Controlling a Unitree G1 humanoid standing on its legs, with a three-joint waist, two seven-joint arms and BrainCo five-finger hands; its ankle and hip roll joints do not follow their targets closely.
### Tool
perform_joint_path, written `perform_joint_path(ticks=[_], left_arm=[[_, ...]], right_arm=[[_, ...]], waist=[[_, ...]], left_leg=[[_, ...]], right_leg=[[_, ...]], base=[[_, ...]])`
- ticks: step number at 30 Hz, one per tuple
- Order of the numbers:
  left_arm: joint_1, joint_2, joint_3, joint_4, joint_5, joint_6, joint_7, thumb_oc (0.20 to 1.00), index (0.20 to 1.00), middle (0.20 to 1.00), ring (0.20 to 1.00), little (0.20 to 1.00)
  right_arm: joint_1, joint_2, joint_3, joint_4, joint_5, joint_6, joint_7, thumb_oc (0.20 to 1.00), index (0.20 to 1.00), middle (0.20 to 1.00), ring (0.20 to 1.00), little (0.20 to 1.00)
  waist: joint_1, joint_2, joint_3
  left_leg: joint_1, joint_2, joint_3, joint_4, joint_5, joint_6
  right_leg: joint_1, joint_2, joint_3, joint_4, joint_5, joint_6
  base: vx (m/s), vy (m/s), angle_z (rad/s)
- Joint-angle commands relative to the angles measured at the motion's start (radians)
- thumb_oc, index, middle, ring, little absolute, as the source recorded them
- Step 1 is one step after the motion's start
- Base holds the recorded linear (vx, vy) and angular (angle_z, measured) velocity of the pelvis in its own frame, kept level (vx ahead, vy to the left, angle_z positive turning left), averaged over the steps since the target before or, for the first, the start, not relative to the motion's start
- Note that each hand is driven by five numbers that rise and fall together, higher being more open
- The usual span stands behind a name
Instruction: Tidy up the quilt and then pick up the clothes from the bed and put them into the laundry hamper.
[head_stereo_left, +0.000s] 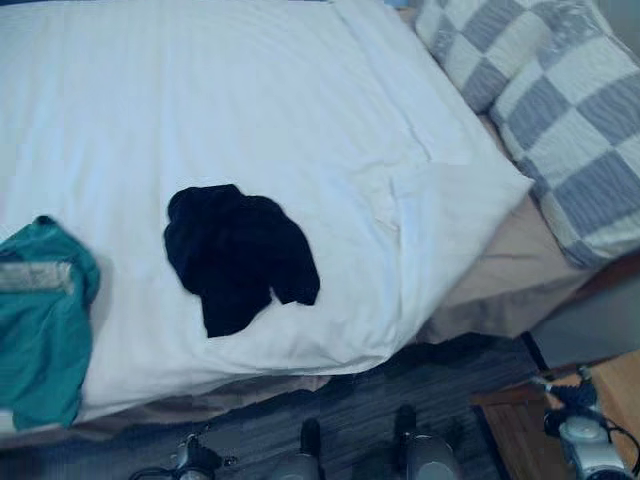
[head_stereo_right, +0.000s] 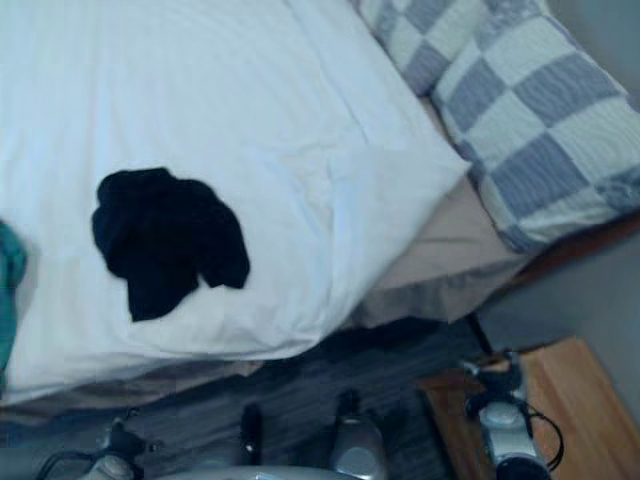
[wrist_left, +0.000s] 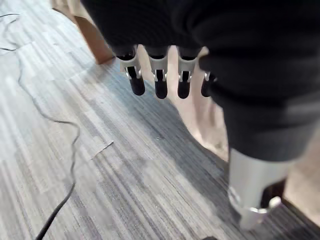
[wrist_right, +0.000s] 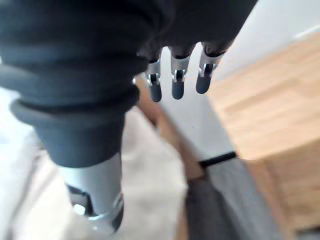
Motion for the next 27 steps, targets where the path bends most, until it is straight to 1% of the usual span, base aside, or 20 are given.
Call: perform_joint_path(ticks=[1,3,4,5,6,7,8,11,13,14,15,16,19,20,21,22,23,25,26,27], left_arm=[[0.043,0.009,0.001,-0.022,0.036,-0.021,0.002,1.000,1.000,1.000,1.000,1.000],[0.060,0.006,0.008,-0.041,0.035,-0.022,0.005,1.000,1.000,1.000,1.000,1.000],[0.081,0.005,0.018,-0.061,0.031,-0.027,0.007,1.000,1.000,1.000,1.000,1.000],[0.082,0.004,0.020,-0.062,0.032,-0.026,0.007,1.000,1.000,1.000,1.000,1.000],[0.083,0.002,0.005,-0.071,0.032,-0.035,0.009,1.000,1.000,1.000,1.000,1.000],[0.075,0.002,-0.016,-0.079,0.040,-0.038,0.011,1.000,1.000,1.000,1.000,1.000],[0.074,0.001,-0.013,-0.079,0.040,-0.037,0.011,1.000,1.000,1.000,1.000,1.000],[0.045,0.007,-0.081,-0.105,0.055,-0.049,0.014,1.000,1.000,1.000,1.000,1.000],[0.020,0.012,-0.096,-0.111,0.045,-0.053,0.023,1.000,1.000,1.000,1.000,1.000],[-0.003,0.028,-0.124,-0.128,0.027,-0.061,0.035,1.000,1.000,1.000,1.000,1.000],[-0.004,0.024,-0.120,-0.128,0.027,-0.061,0.035,1.000,1.000,1.000,1.000,1.000],[-0.022,0.034,-0.146,-0.145,0.003,-0.069,0.044,1.000,1.000,1.000,1.000,1.000],[-0.032,0.030,-0.156,-0.151,-0.021,-0.073,0.059,1.000,1.000,1.000,1.000,1.000],[-0.041,0.028,-0.167,-0.144,-0.034,-0.071,0.066,1.000,1.000,1.000,1.000,1.000],[-0.042,0.026,-0.166,-0.144,-0.034,-0.071,0.066,1.000,1.000,1.000,1.000,1.000],[-0.043,0.024,-0.174,-0.133,-0.029,-0.067,0.070,1.000,1.000,1.000,1.000,1.000],[-0.042,0.020,-0.176,-0.129,-0.028,-0.065,0.074,1.000,1.000,1.000,1.000,1.000],[-0.037,0.016,-0.176,-0.125,-0.028,-0.062,0.075,1.000,1.000,1.000,1.000,1.000],[-0.035,-0.003,-0.169,-0.115,-0.032,-0.057,0.079,1.000,1.000,1.000,1.000,1.000],[-0.034,-0.002,-0.171,-0.115,-0.032,-0.057,0.079,1.000,1.000,1.000,1.000,1.000]], right_arm=[[-0.081,-0.135,-0.040,-0.129,-0.101,-0.019,-0.067,1.000,1.000,1.000,1.000,1.000],[-0.101,-0.154,-0.035,-0.161,-0.115,-0.017,-0.067,1.000,1.000,1.000,1.000,1.000],[-0.160,-0.215,-0.002,-0.223,-0.169,-0.011,-0.055,1.000,1.000,1.000,1.000,1.000],[-0.161,-0.215,-0.001,-0.224,-0.170,-0.009,-0.055,1.000,1.000,1.000,1.000,1.000],[-0.247,-0.267,0.058,-0.276,-0.223,-0.014,-0.051,1.000,1.000,1.000,1.000,1.000],[-0.318,-0.289,0.111,-0.303,-0.247,-0.019,-0.050,1.000,1.000,1.000,1.000,1.000],[-0.323,-0.289,0.114,-0.300,-0.247,-0.020,-0.050,1.000,1.000,1.000,1.000,1.000],[-0.530,-0.338,0.259,-0.312,-0.279,-0.018,-0.035,1.000,1.000,1.000,1.000,1.000],[-0.691,-0.380,0.365,-0.272,-0.281,-0.012,-0.027,1.000,1.000,1.000,1.000,1.000],[-0.843,-0.409,0.463,-0.219,-0.275,-0.003,-0.019,1.000,1.000,1.000,1.000,1.000],[-0.856,-0.408,0.474,-0.212,-0.273,-0.005,-0.020,1.000,1.000,1.000,1.000,1.000],[-0.994,-0.406,0.567,-0.131,-0.253,-0.001,-0.012,1.000,1.000,1.000,1.000,1.000],[-1.082,-0.386,0.634,-0.071,-0.222,-0.004,-0.006,1.000,1.000,1.000,1.000,1.000],[-1.144,-0.357,0.680,0.005,-0.200,-0.002,0.002,1.000,1.000,1.000,1.000,1.000],[-1.147,-0.356,0.683,0.007,-0.199,-0.003,0.001,1.000,1.000,1.000,1.000,1.000],[-1.185,-0.340,0.723,0.062,-0.204,0.007,0.014,1.000,1.000,1.000,1.000,1.000],[-1.185,-0.330,0.729,0.082,-0.205,0.010,0.018,0.200,0.200,0.200,0.200,0.200],[-1.174,-0.329,0.724,0.098,-0.202,0.013,0.020,0.200,0.200,0.200,0.200,0.200],[-1.119,-0.321,0.675,0.123,-0.183,0.019,0.003,0.200,0.200,0.200,0.200,0.200],[-1.116,-0.321,0.672,0.122,-0.184,0.019,0.003,0.200,0.200,0.200,0.200,0.200]], waist=[[0.018,-0.033,0.004],[0.026,-0.032,0.001],[0.042,-0.026,-0.001],[0.042,-0.024,-0.002],[0.057,-0.015,0.006],[0.065,-0.004,0.017],[0.062,-0.005,0.017],[0.080,0.011,0.051],[0.084,0.021,0.075],[0.102,0.031,0.104],[0.098,0.033,0.105],[0.113,0.044,0.131],[0.120,0.058,0.153],[0.131,0.068,0.176],[0.130,0.068,0.175],[0.134,0.074,0.190],[0.134,0.077,0.196],[0.133,0.078,0.198],[0.126,0.076,0.197],[0.127,0.076,0.197]], left_leg=[[0.040,0.085,0.032,0.020,-0.119,-0.081],[0.031,0.087,0.037,0.031,-0.120,-0.084],[0.021,0.101,0.042,0.030,-0.107,-0.094],[0.021,0.103,0.043,0.029,-0.107,-0.094],[0.012,0.118,0.041,0.016,-0.093,-0.103],[0.001,0.129,0.032,0.010,-0.084,-0.109],[-0.003,0.127,0.031,0.009,-0.079,-0.109],[-0.049,0.139,0.010,0.000,-0.047,-0.120],[-0.076,0.146,-0.001,-0.009,-0.028,-0.126],[-0.105,0.151,-0.007,-0.014,-0.008,-0.134],[-0.107,0.151,-0.008,-0.014,-0.007,-0.135],[-0.139,0.155,-0.018,-0.018,0.010,-0.140],[-0.169,0.160,-0.026,-0.017,0.020,-0.142],[-0.196,0.159,-0.039,-0.006,0.022,-0.140],[-0.199,0.159,-0.040,-0.004,0.022,-0.140],[-0.223,0.158,-0.050,0.013,0.021,-0.138],[-0.234,0.155,-0.055,0.028,0.019,-0.138],[-0.239,0.151,-0.062,0.042,0.015,-0.137],[-0.237,0.147,-0.068,0.056,0.008,-0.135],[-0.237,0.147,-0.068,0.057,0.007,-0.135]], right_leg=[[0.044,-0.037,0.041,-0.050,0.076,0.059],[0.052,-0.036,0.041,-0.078,0.096,0.064],[0.048,-0.025,0.044,-0.093,0.102,0.060],[0.047,-0.024,0.044,-0.093,0.103,0.059],[0.040,-0.013,0.042,-0.099,0.100,0.053],[0.035,-0.004,0.038,-0.095,0.092,0.047],[0.030,-0.006,0.038,-0.095,0.095,0.047],[-0.013,0.008,0.032,-0.074,0.085,0.033],[-0.048,0.017,0.027,-0.054,0.078,0.025],[-0.081,0.020,0.023,-0.036,0.073,0.021],[-0.084,0.020,0.023,-0.033,0.072,0.020],[-0.121,0.020,0.017,-0.004,0.066,0.014],[-0.165,0.019,0.014,0.037,0.053,0.011],[-0.204,0.021,0.018,0.083,0.038,0.005],[-0.207,0.021,0.019,0.086,0.036,0.005],[-0.243,0.020,0.021,0.137,0.020,0.002],[-0.257,0.018,0.022,0.162,0.011,0.000],[-0.262,0.016,0.024,0.181,0.003,-0.001],[-0.259,0.015,0.021,0.199,-0.008,-0.002],[-0.259,0.014,0.021,0.200,-0.009,-0.002]], base=[[0.09,-0.230,0.82],[0.06,-0.177,0.27],[0.04,-0.103,-0.13],[0.06,-0.202,-0.20],[0.03,-0.155,-0.15],[0.02,-0.154,-0.08],[-0.03,-0.097,-0.09],[-0.07,-0.084,-0.09],[-0.08,-0.093,0.00],[-0.08,-0.081,0.08],[-0.12,-0.097,-0.01],[-0.06,-0.049,0.02],[-0.08,-0.045,0.21],[-0.04,-0.026,0.13],[-0.07,-0.041,0.19],[-0.04,-0.026,0.25],[-0.04,-0.026,0.22],[0.00,-0.012,0.07],[0.02,-0.010,0.05],[0.03,-0.006,0.11]])
